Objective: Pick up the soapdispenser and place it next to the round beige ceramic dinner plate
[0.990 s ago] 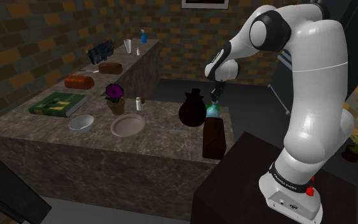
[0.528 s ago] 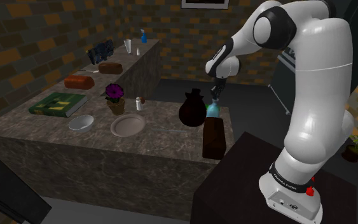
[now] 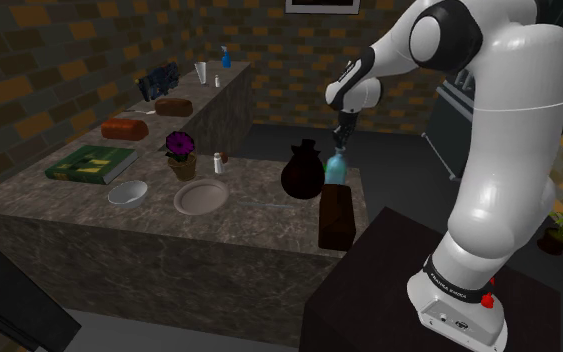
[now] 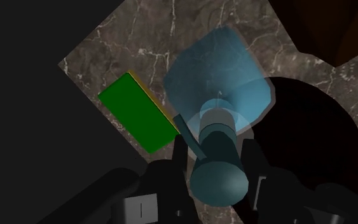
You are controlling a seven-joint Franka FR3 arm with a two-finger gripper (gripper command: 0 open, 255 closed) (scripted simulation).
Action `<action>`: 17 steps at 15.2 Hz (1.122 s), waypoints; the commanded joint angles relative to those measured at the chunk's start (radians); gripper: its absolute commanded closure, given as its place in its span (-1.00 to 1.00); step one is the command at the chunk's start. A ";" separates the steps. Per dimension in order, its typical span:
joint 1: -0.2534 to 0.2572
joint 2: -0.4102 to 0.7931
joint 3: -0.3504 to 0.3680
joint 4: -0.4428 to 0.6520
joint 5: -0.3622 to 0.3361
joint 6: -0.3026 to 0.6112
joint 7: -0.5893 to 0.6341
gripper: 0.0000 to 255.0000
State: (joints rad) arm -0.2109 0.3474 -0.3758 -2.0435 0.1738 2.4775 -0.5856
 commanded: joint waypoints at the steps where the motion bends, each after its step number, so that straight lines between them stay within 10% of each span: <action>1: 0.006 -0.019 -0.006 0.007 -0.013 -0.025 0.009 1.00; 17: 0.029 -0.142 -0.036 0.078 -0.088 -0.209 0.058 1.00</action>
State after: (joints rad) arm -0.1825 0.2104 -0.4109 -1.9732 0.0890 2.2807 -0.5302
